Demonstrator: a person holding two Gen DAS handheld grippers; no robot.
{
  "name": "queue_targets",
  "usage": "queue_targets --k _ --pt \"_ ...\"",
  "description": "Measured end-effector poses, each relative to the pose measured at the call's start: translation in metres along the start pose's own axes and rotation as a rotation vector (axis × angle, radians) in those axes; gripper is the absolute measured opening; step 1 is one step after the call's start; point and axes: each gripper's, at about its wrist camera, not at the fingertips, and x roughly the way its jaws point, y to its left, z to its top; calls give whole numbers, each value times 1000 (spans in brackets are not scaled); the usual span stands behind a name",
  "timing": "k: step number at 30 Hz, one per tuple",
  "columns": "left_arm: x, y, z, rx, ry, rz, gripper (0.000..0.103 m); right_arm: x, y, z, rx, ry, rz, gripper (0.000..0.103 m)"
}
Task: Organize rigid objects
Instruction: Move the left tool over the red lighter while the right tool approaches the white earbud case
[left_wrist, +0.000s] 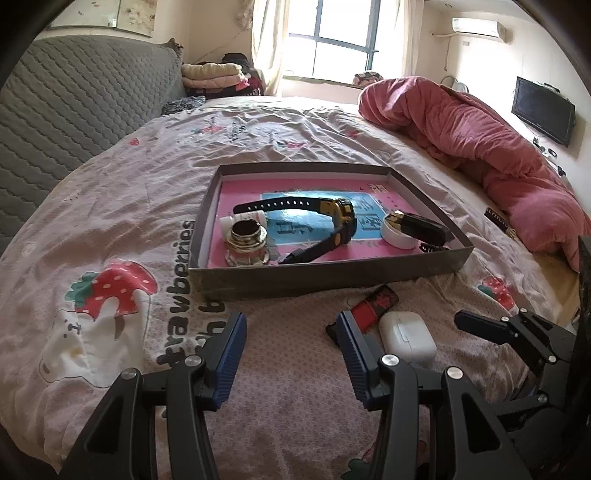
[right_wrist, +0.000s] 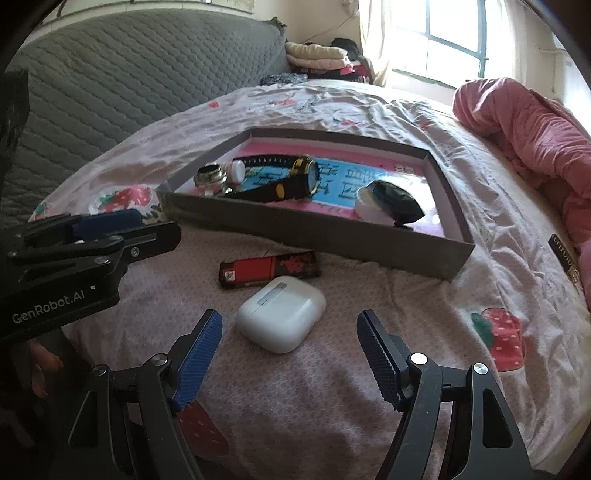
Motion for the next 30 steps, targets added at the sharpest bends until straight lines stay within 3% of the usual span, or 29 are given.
queue_targets --k 17,30 --pt "16 -7 -2 29 42 -28 50 20 -10 -4 82 43 -2 77" --pt "24 -11 -3 51 53 -33 50 37 -4 0 75 8 -27 80"
